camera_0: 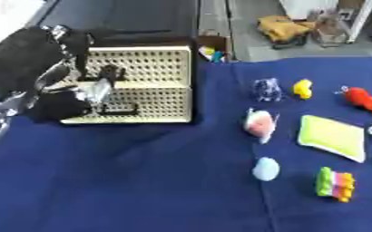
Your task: Pick up objects from table and place into drawer.
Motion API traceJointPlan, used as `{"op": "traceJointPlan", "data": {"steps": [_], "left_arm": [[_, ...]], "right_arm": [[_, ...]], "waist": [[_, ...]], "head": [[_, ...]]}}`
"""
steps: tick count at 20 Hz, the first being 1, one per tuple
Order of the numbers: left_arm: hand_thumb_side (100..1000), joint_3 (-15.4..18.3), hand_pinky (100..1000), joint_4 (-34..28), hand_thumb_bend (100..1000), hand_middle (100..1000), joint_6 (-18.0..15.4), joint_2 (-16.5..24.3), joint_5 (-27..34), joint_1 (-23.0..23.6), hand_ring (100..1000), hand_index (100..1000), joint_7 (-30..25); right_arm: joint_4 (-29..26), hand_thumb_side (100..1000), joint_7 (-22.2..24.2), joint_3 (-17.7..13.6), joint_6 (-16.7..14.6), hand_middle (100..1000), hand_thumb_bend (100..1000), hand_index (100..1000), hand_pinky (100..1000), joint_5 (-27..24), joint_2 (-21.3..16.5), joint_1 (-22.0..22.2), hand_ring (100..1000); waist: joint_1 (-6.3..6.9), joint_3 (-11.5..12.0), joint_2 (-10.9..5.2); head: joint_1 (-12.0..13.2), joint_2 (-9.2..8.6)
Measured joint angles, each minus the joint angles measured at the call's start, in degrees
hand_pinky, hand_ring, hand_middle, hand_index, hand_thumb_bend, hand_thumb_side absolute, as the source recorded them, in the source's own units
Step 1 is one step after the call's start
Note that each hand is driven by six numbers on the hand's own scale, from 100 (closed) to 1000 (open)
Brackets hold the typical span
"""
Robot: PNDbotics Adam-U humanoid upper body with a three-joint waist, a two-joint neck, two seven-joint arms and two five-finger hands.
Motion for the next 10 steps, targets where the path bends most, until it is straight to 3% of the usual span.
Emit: {"op": "traceJointPlan", "data": {"steps": [2, 10], "left_arm": [[1000, -0.01, 100, -0.32, 167, 100, 1.07, 0.0, 1.44, -0.3, 100, 931, -1.68], [1000, -0.33, 100, -1.52, 181, 100, 4.58, 0.03, 2.81, -1.02, 100, 897, -8.23]], "right_arm": [[0.0, 1000, -0.39, 0.57, 0.69, 638, 100, 748, 589, 1.73, 0.38, -0.1, 644], [0.0, 1000, -1.71, 2.68, 3.06, 635, 100, 738, 589, 8.27, 1.71, -0.48, 643]], "waist": [[0.0, -0.11, -0.07], [0.04, -0.28, -0.23]], "head": [[0.16, -0.6], [0.06, -0.64]]}}
